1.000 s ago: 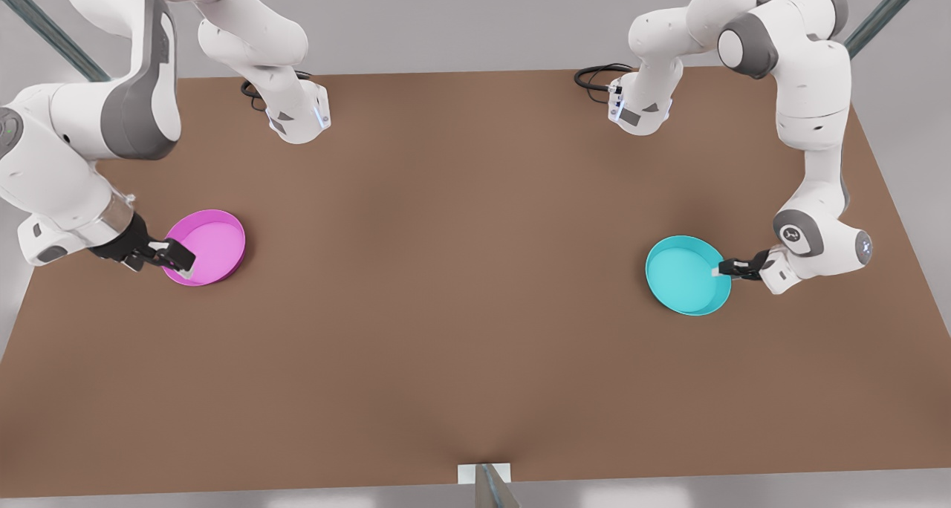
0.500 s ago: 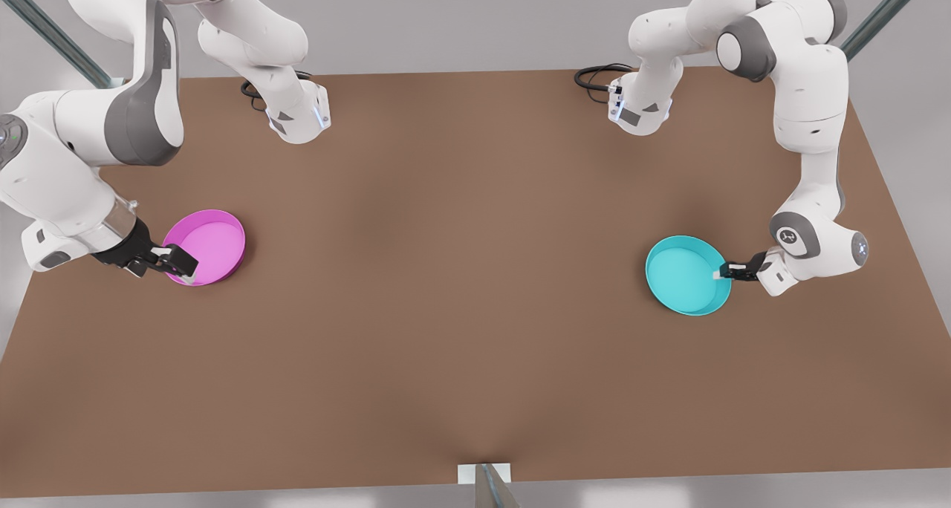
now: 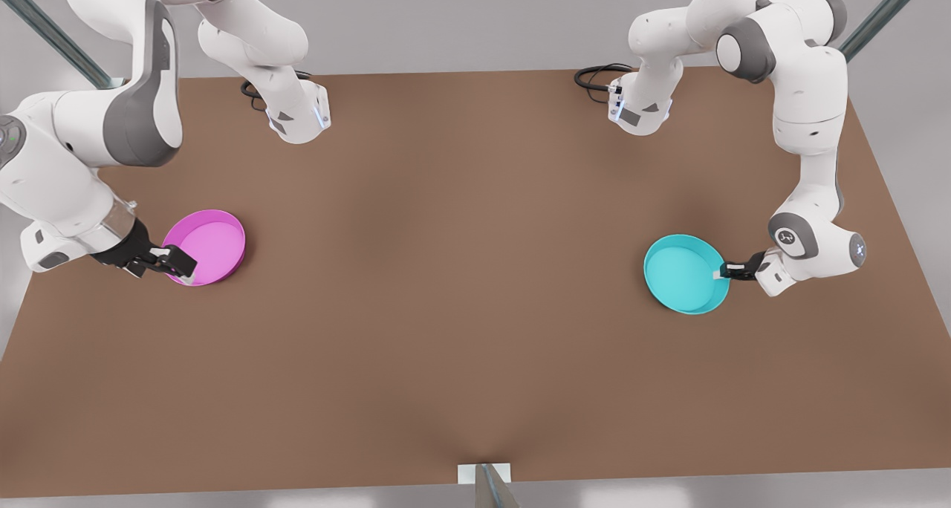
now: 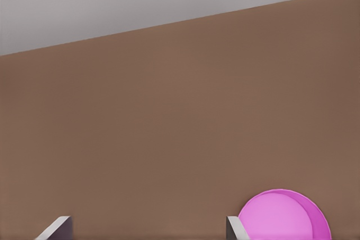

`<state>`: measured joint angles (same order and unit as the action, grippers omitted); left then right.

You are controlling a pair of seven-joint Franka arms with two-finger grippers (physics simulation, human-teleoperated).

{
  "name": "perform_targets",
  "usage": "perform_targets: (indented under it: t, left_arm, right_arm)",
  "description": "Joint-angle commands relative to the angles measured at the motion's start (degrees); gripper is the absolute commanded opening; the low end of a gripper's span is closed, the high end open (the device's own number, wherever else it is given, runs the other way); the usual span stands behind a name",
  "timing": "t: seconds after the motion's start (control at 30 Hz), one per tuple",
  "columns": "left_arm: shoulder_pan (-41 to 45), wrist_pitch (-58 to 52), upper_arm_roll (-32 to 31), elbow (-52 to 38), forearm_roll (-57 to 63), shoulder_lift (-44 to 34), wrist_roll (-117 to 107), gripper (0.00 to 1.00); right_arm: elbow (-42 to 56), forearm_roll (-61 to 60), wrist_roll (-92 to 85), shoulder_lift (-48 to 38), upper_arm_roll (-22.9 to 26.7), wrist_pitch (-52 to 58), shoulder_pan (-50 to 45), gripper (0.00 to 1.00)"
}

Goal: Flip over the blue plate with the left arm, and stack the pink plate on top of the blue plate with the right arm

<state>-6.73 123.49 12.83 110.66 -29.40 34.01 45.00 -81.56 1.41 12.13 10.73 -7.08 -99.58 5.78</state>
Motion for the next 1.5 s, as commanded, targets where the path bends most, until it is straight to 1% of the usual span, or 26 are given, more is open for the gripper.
perform_targets:
  t: [0.0,0.37,0.63,0.77,0.83,0.87,0.97,1.23,1.47]
  left_arm:
    - [0.05,-0.10,0.00,0.00,-1.18,0.00,0.09,0.22]
    - [0.31,-2.12,0.09,-0.44,-1.27,-1.05,-0.88,0.21]
    - [1.28,-4.05,0.09,-0.70,-0.83,-5.53,-4.91,0.21]
    - [4.17,-5.63,0.18,-1.67,-0.22,-7.82,-10.01,0.21]
    - [4.79,-5.63,0.26,-2.54,2.50,-8.35,-12.12,0.21]
    - [6.81,-5.72,0.18,-3.25,5.14,-9.05,-15.46,0.21]
    - [8.49,-5.81,0.09,-4.22,7.86,-10.37,-19.33,0.21]
    - [17.53,-12.40,0.09,-12.12,18.85,-11.16,-35.15,0.21]
    - [23.34,-12.40,0.09,-14.68,23.86,-11.16,-39.46,0.21]
  right_arm:
    - [0.00,0.00,0.00,-0.01,-0.04,0.00,-0.06,1.00]
    - [-0.09,0.00,0.00,0.08,0.05,0.00,0.03,1.00]
    - [-0.17,0.09,0.00,-0.01,0.05,0.09,-0.15,1.00]
    - [-0.17,0.00,0.09,0.17,0.05,0.00,0.02,1.00]
    - [-0.09,0.00,0.00,0.35,0.05,0.00,-0.06,1.00]
    - [0.00,0.00,0.00,0.43,0.05,0.00,0.03,1.00]
    - [-0.09,0.00,0.09,0.43,0.05,-0.79,0.03,1.00]
    - [-0.17,0.00,0.09,0.61,0.05,-0.88,0.03,1.00]
    - [-0.17,0.00,0.00,0.61,0.05,-0.88,0.03,1.00]
